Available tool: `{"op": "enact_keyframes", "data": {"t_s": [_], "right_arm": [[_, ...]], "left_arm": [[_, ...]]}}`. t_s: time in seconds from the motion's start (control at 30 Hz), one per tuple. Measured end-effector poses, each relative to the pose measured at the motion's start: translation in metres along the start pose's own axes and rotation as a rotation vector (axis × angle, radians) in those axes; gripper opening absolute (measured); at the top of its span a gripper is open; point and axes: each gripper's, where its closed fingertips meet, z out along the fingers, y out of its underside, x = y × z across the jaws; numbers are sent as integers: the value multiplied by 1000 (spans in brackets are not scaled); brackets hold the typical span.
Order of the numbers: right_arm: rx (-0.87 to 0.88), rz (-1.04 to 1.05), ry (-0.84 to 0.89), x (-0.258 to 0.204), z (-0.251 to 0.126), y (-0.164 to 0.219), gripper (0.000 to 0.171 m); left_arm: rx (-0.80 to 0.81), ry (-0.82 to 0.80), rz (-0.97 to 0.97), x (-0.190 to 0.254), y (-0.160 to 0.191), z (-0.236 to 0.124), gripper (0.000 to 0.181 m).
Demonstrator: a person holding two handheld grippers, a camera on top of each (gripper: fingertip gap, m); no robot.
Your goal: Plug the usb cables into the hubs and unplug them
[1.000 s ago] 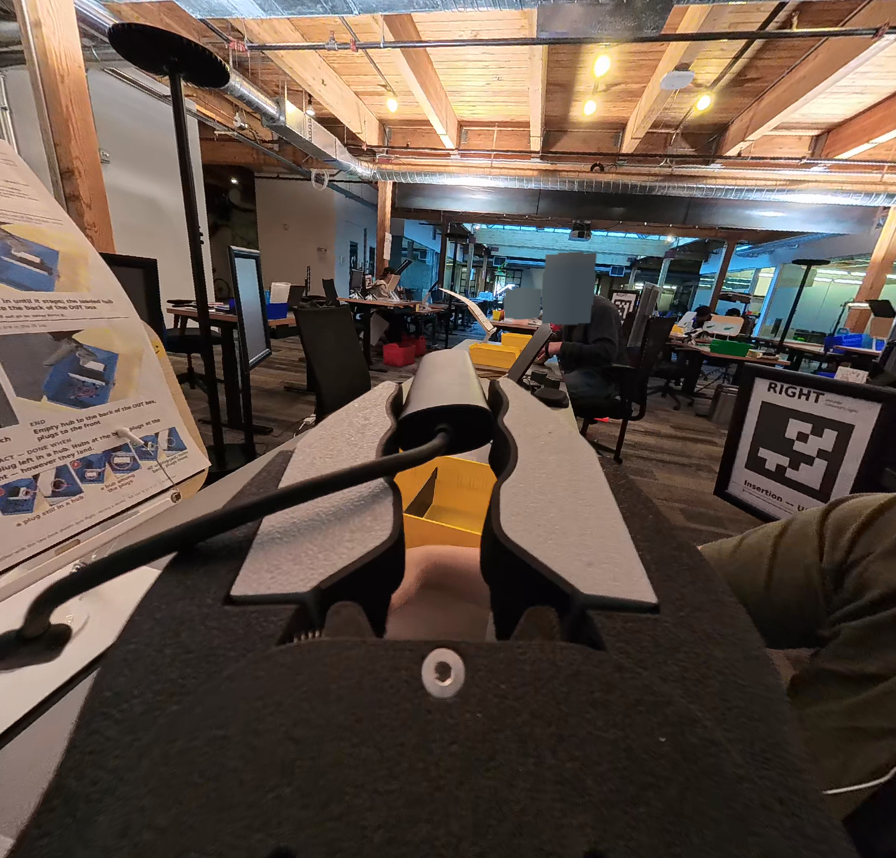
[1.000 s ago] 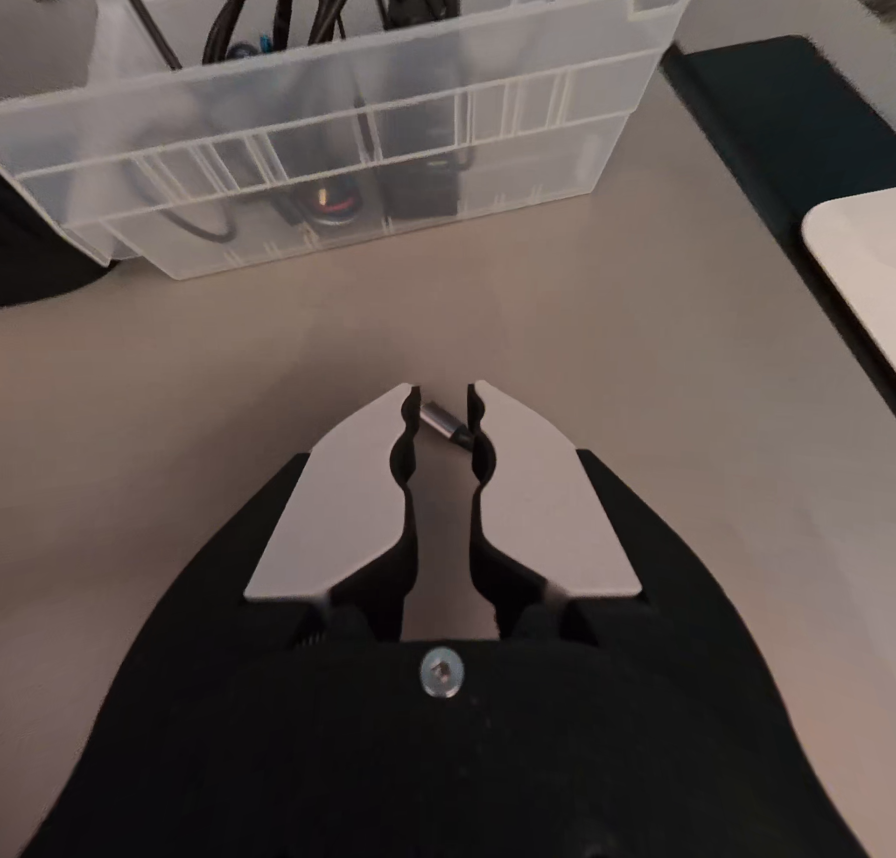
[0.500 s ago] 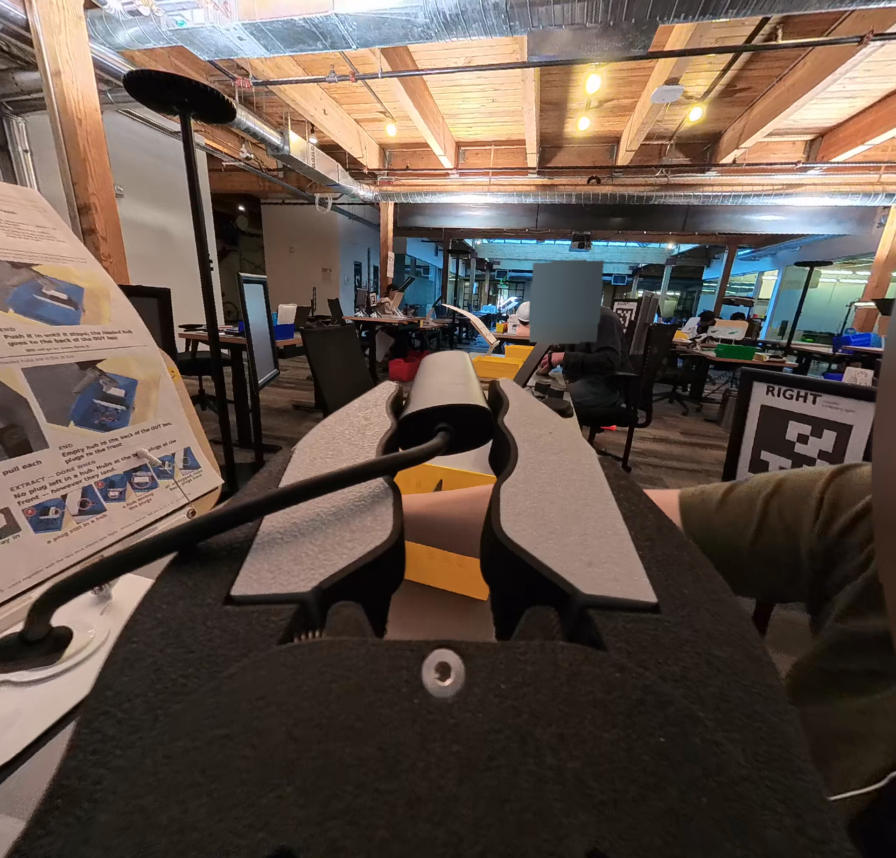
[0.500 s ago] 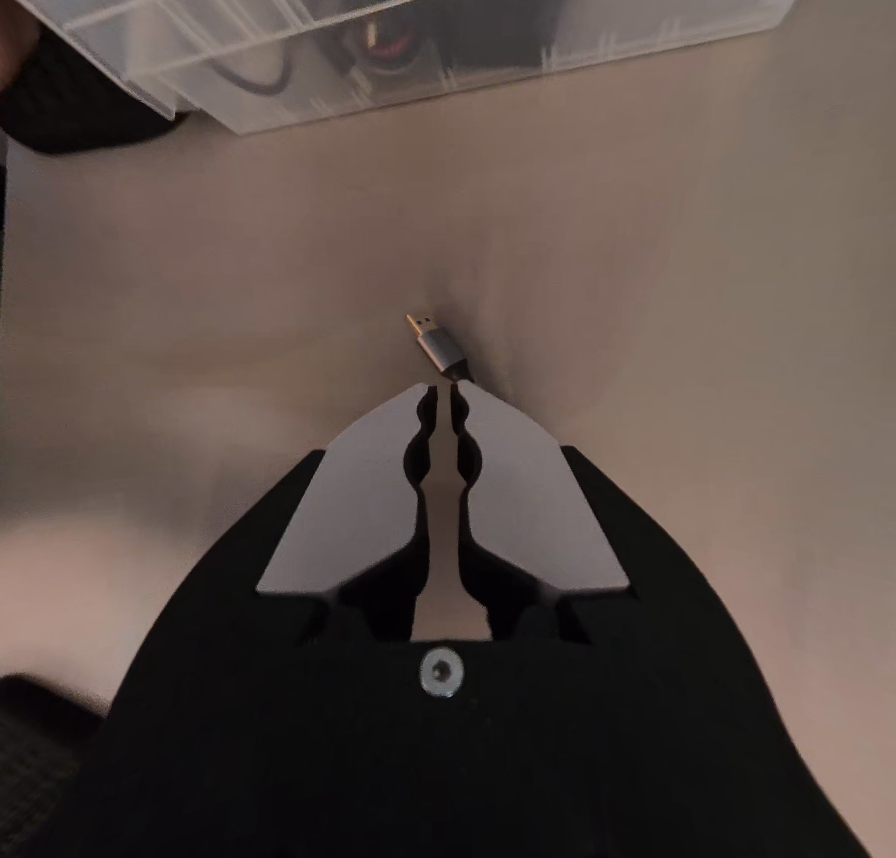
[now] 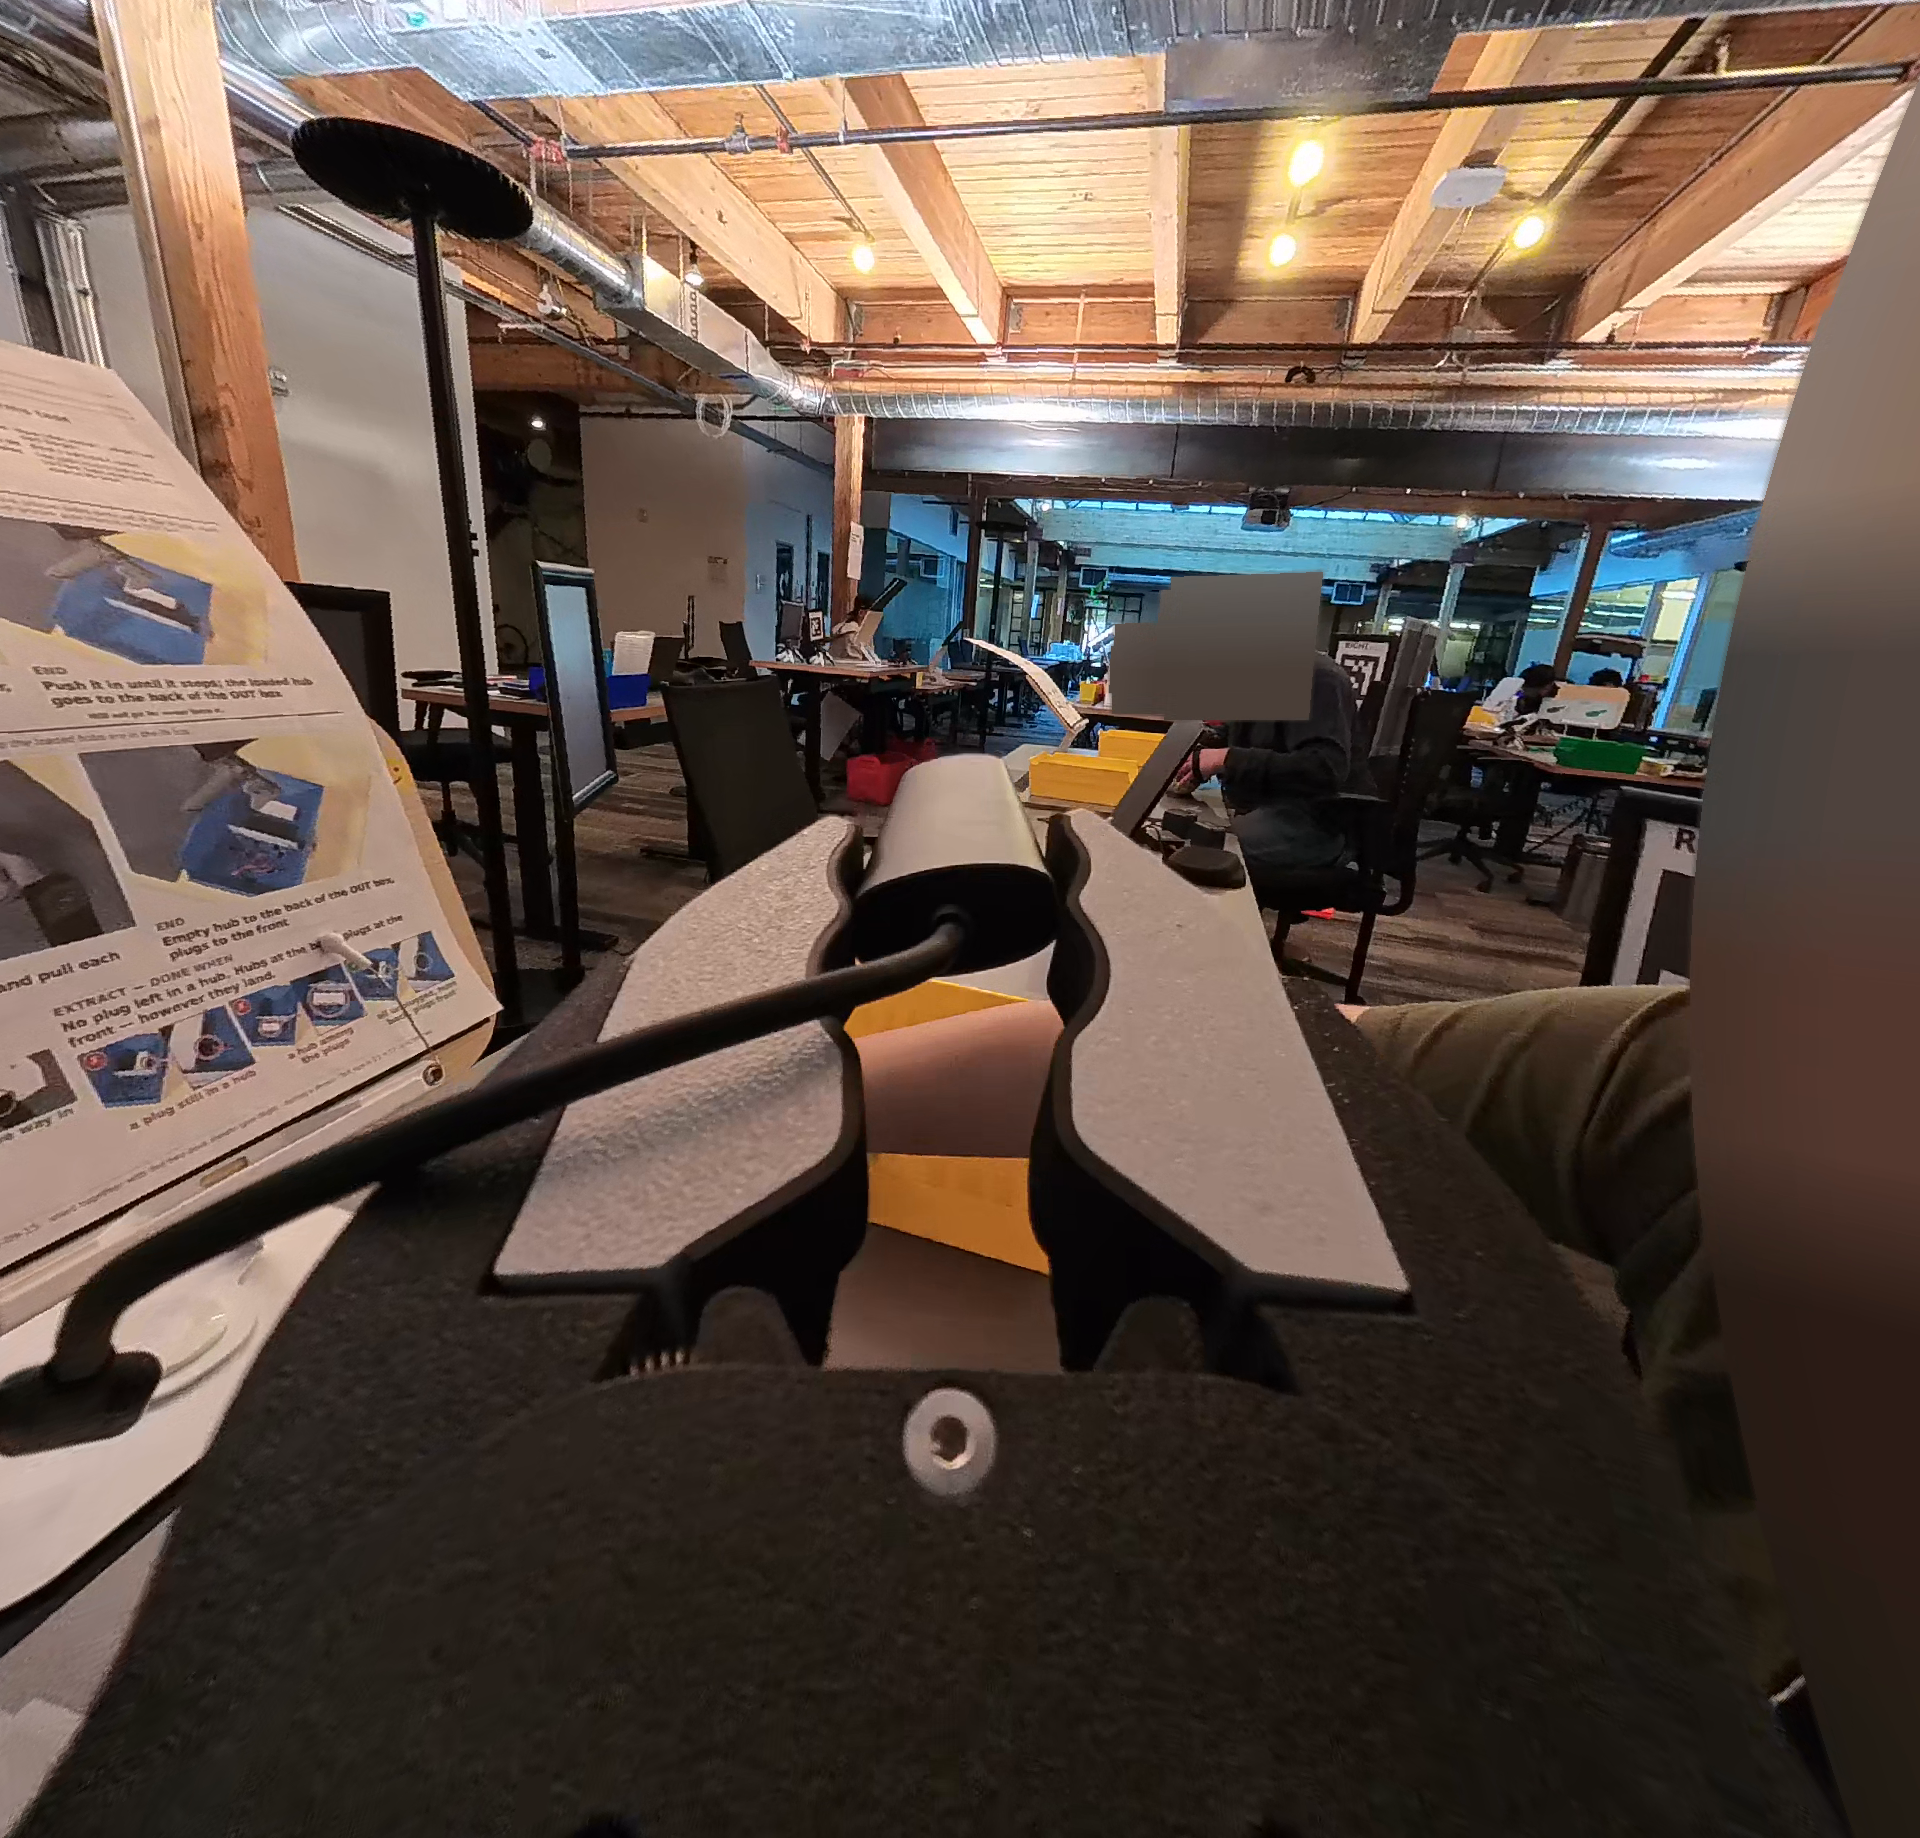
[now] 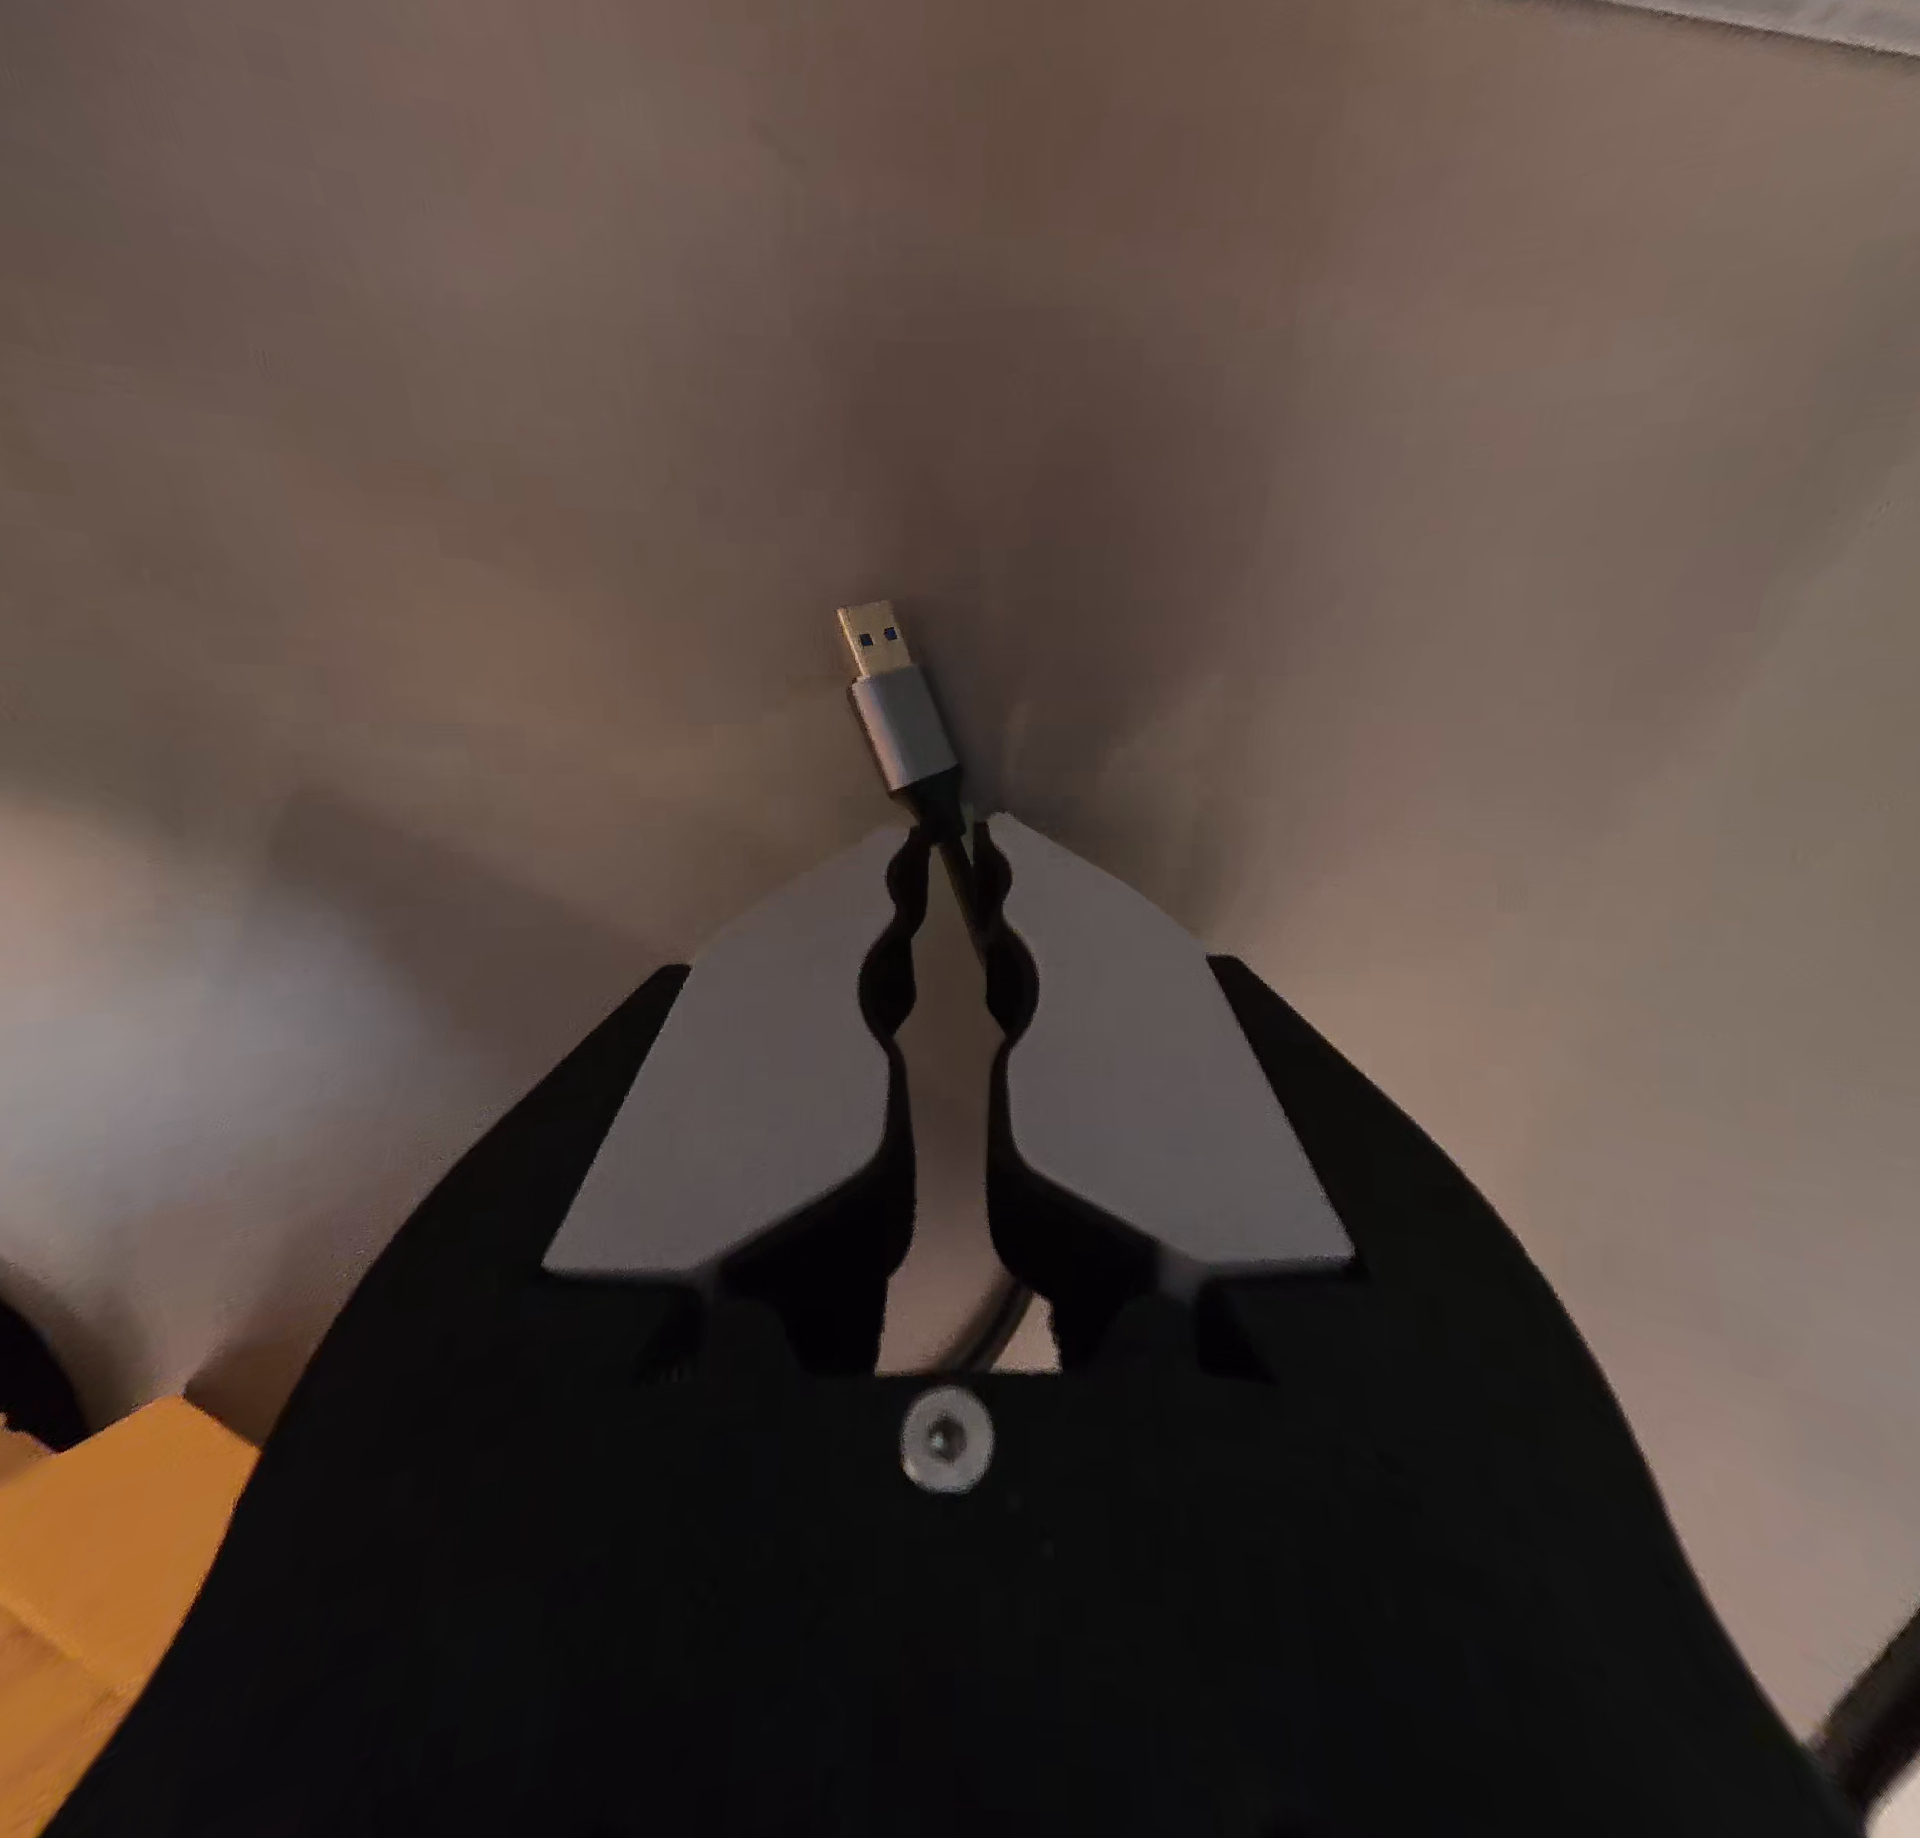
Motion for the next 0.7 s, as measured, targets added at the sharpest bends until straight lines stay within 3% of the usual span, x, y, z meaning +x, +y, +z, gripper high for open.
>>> {"op": "enact_keyframes", "data": {"t_s": [0.47, 0.6, 0.7], "right_arm": [[49, -5, -47, -7, 11, -5, 8], [132, -62, 48, -12, -5, -19, 8], [185, -94, 214, -14, -33, -28, 8]], "left_arm": [[-35, -28, -6, -10, 11, 6, 33], [-31, -46, 3, -14, 10, 5, 33], [-12, -66, 13, -17, 6, 3, 32]]}}
